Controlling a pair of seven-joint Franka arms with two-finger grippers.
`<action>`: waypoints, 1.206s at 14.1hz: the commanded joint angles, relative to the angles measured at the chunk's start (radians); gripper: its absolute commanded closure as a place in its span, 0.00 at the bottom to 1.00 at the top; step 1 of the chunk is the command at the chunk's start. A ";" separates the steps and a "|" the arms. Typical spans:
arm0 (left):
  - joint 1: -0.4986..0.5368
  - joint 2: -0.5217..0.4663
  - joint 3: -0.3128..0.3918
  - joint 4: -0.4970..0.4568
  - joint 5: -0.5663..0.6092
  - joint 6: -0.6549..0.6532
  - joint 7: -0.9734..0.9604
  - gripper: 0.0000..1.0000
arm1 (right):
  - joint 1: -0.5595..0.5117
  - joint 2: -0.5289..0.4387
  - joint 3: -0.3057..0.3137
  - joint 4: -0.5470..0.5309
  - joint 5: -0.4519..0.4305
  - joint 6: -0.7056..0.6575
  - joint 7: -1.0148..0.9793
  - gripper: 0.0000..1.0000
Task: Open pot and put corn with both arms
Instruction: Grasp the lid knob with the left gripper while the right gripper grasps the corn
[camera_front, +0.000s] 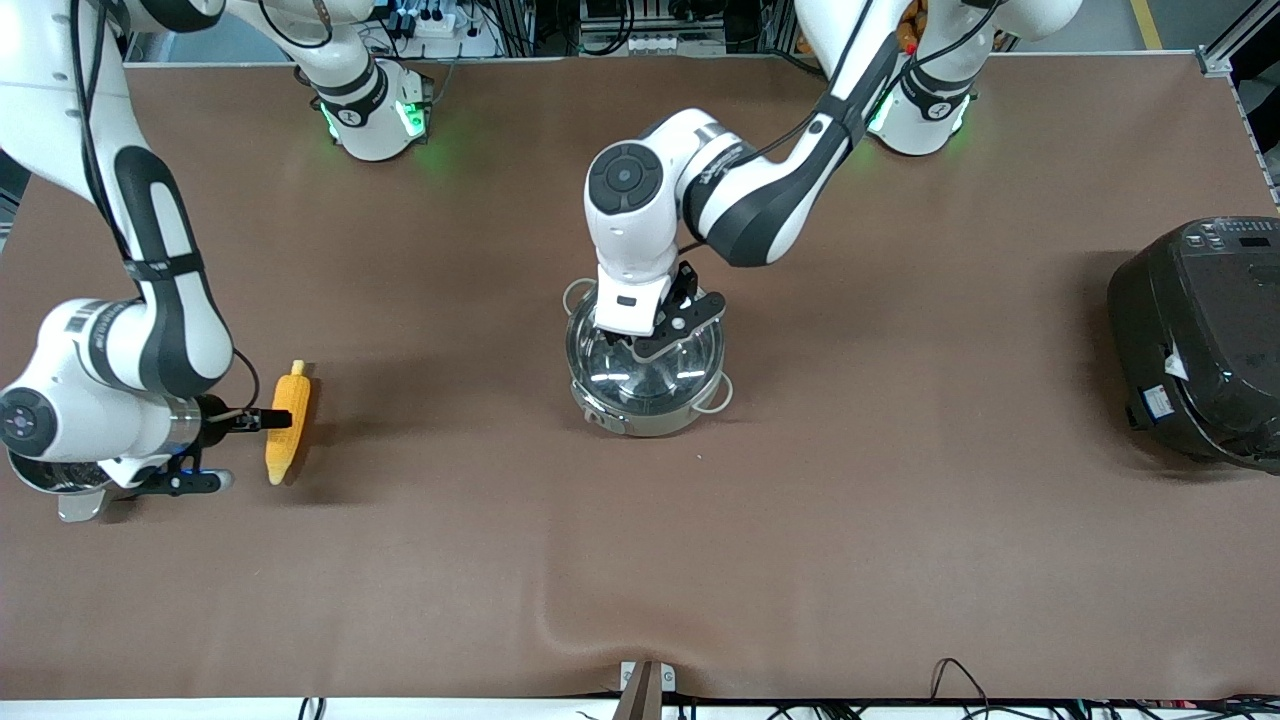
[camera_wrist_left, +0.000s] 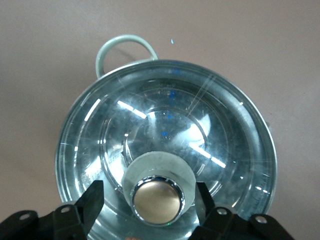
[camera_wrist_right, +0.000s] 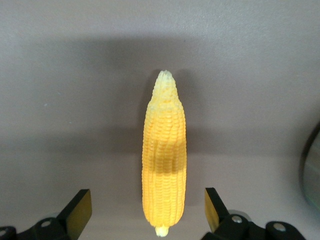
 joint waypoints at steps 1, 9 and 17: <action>-0.011 0.015 0.009 0.031 0.023 0.001 -0.004 0.18 | -0.014 -0.002 0.007 -0.048 0.004 0.055 -0.031 0.00; -0.012 0.030 -0.001 0.026 0.015 0.022 -0.006 0.25 | 0.000 0.009 0.007 -0.145 -0.023 0.180 -0.065 0.00; -0.009 0.038 -0.002 0.023 0.005 0.022 0.012 1.00 | -0.012 0.046 0.007 -0.145 -0.082 0.206 -0.143 0.62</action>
